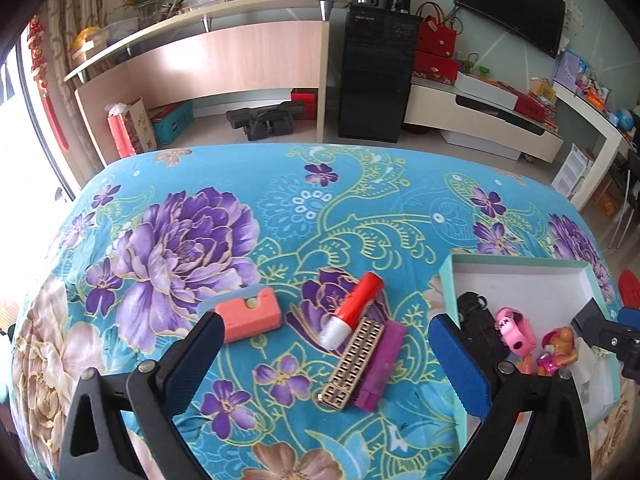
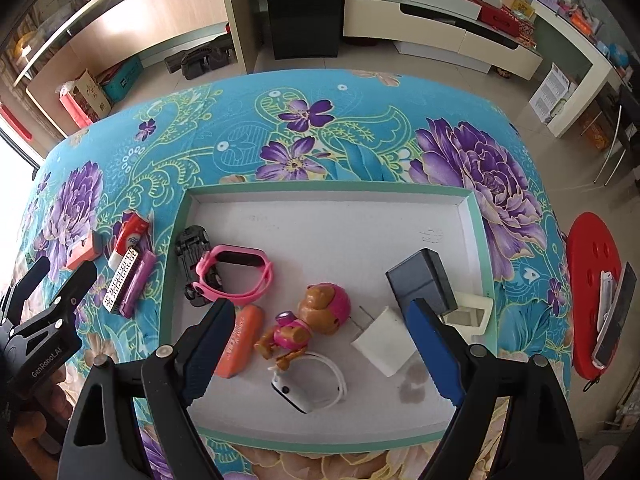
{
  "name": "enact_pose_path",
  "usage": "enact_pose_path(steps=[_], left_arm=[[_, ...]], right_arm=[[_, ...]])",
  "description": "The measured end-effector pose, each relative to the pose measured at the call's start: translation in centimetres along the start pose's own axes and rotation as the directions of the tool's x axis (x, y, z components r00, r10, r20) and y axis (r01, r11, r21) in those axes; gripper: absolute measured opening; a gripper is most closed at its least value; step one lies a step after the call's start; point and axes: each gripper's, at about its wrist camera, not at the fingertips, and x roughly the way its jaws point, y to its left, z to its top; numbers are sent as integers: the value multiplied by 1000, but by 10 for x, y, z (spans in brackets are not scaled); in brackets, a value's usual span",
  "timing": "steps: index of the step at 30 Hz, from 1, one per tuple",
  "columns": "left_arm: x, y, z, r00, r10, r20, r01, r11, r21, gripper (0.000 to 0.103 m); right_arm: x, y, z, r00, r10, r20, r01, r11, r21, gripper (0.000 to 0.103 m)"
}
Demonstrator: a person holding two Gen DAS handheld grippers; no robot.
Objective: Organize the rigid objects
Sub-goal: 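Open both tools over the tray, releasing the toy dog and black charger, then move left tool to the orange-pink box and close on it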
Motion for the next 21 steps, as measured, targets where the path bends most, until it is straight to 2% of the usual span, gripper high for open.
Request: enact_pose_path(steps=[4,10,16,21], left_arm=[[0,32,4,998,55,8,-54,997,-49,103],[5,75,4,992,125,3,-124,986,-114,103],[9,112,-1,992,123,-7,-123,976,-180,103],[18,133,-7,992,121,-31,-124,967,-222,103]], right_arm=[[-1,23,-2,999,15,39,-16,999,45,88],[-2,65,-2,995,9,100,-12,999,38,88],[4,101,3,989,23,143,-29,999,35,88],[17,129,6,987,76,144,-79,997,11,88]])
